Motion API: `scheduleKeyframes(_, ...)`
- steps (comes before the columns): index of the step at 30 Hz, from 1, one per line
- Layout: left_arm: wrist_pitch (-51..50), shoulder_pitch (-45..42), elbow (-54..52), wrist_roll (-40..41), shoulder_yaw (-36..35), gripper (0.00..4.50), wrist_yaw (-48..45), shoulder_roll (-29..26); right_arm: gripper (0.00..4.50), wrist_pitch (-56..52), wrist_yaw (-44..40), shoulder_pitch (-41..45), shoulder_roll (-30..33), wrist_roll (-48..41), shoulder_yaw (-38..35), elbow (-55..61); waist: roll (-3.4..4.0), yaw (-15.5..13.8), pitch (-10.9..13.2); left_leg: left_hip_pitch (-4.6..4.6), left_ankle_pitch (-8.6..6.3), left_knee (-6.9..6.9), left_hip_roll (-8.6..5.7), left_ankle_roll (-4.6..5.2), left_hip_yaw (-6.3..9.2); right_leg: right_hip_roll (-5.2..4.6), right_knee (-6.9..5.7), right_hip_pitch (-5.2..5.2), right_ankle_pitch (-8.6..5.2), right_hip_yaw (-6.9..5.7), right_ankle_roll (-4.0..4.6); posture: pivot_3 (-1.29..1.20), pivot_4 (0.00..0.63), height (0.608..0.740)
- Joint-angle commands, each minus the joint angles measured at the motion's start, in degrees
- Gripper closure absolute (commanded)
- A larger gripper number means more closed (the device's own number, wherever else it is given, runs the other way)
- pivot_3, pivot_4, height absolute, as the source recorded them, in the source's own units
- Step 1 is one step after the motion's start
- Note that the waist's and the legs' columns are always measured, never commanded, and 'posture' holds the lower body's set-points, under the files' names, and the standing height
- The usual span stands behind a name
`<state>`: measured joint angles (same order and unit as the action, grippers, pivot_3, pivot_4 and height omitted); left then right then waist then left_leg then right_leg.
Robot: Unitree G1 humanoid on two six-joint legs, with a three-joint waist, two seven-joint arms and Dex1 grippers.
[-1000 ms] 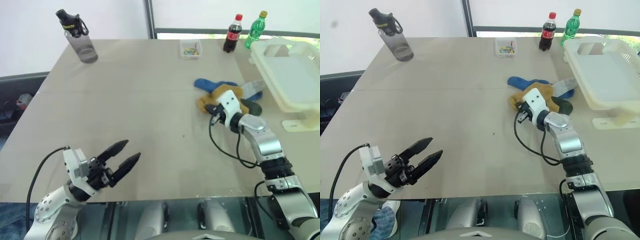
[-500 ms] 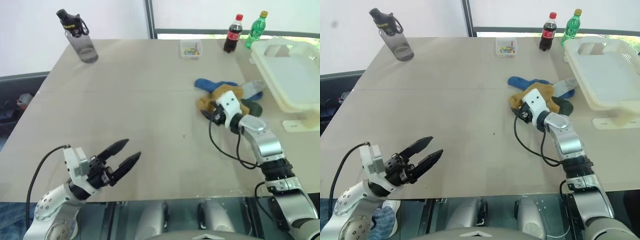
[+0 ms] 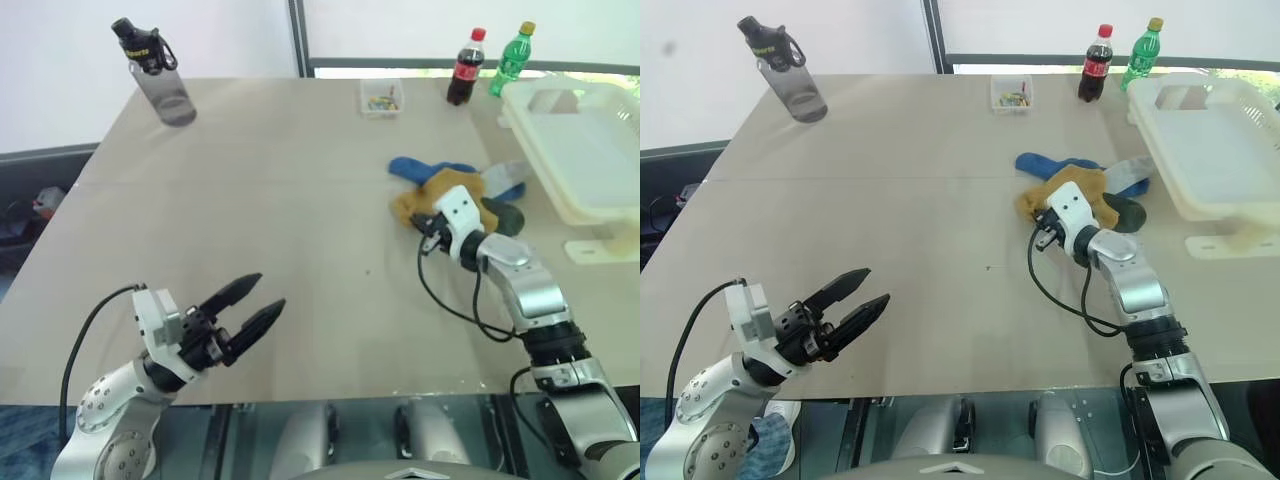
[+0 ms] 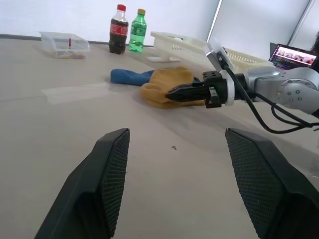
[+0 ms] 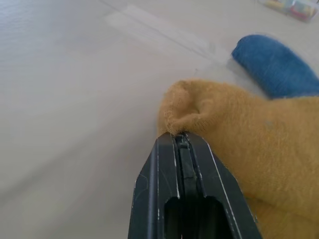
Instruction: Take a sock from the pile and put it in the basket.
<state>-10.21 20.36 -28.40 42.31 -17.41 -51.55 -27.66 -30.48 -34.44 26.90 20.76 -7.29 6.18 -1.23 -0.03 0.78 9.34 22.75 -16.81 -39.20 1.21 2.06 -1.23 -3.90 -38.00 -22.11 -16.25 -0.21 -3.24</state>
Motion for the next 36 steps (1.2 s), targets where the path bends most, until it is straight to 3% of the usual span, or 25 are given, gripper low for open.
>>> scheduleKeyframes(1,0.3,-0.3,-0.4,0.2,0.0,1.20,-0.4,-0.4,4.43,-11.8,-1.2,-2.0,-0.3,-4.7,1.2,10.4,0.00,0.0,0.0,0.01,-0.01,0.00,0.00,0.02,0.00,-0.02,0.00,0.00,0.00,-0.01,0.00,0.00,0.150,0.740)
scheduleKeyframes(5,0.0,-0.8,-0.5,0.0,0.7,1.20,-0.1,-0.2,4.43,-21.0,-5.0,-5.2,0.4,-10.1,5.9,19.2,0.00,0.0,0.0,0.00,-0.07,0.00,0.00,0.11,0.07,-0.06,-0.02,0.00,0.00,-0.05,0.00,0.00,0.150,0.740)
scheduleKeyframes(11,-0.6,-1.1,-0.6,0.3,0.4,1.20,-0.2,-0.8,4.43,-25.7,-6.7,-2.9,-2.6,-15.6,9.3,22.1,-0.01,0.1,0.0,-0.01,-0.07,0.00,-0.01,0.12,0.11,-0.06,-0.03,0.00,0.00,-0.08,0.00,0.00,0.150,0.740)
scheduleKeyframes(16,-1.1,-0.9,-1.3,0.6,0.4,1.20,0.0,-1.0,4.43,-31.0,-5.1,1.7,-9.9,-19.6,10.6,18.6,-0.01,0.1,0.0,-0.01,-0.07,0.00,-0.02,0.11,0.12,-0.04,-0.03,0.00,0.00,-0.10,0.00,0.00,0.150,0.740)
scheduleKeyframes(24,-1.7,-0.8,-1.9,0.9,0.4,1.20,0.1,-1.2,4.43,-30.9,0.2,6.7,-18.6,-15.5,17.2,7.1,-0.02,0.0,0.0,0.01,0.02,0.02,-0.07,-0.04,0.12,-0.05,-0.04,-0.04,0.00,-0.10,0.01,0.00,0.150,0.740)
scheduleKeyframes(25,-1.8,-0.7,-2.1,1.0,0.3,1.20,0.2,-1.3,3.93,-30.4,0.6,6.6,-18.9,-15.1,17.6,7.0,-0.03,0.0,0.0,0.01,0.03,0.01,-0.09,-0.06,0.12,-0.07,-0.03,-0.03,0.00,-0.11,0.01,0.00,0.150,0.740)
scheduleKeyframes(26,-1.9,-0.6,-2.2,1.1,0.2,1.20,0.3,-1.3,3.73,-30.1,0.9,6.4,-19.1,-14.8,17.8,6.9,-0.04,0.1,0.0,0.02,0.03,0.02,-0.13,-0.05,0.12,-0.09,-0.02,-0.03,0.00,-0.10,0.00,0.00,0.150,0.740)
scheduleKeyframes(30,-1.9,-0.4,-2.4,1.2,0.1,1.20,0.5,-1.5,1.89,-28.4,2.2,5.6,-18.8,-15.2,14.6,8.9,-0.04,0.2,0.0,0.01,0.02,0.02,-0.14,-0.04,0.12,-0.09,-0.02,-0.04,0.00,-0.10,0.00,0.00,0.150,0.740)
scheduleKeyframes(36,-1.8,-0.6,-2.1,1.1,0.6,1.20,0.5,-1.4,1.89,-33.7,-1.4,4.2,-7.7,-20.8,6.1,19.4,-0.05,-0.1,0.0,0.02,-0.06,0.02,-0.17,0.09,0.15,-0.15,-0.01,-0.03,0.01,-0.12,0.00,0.00,0.150,0.740)
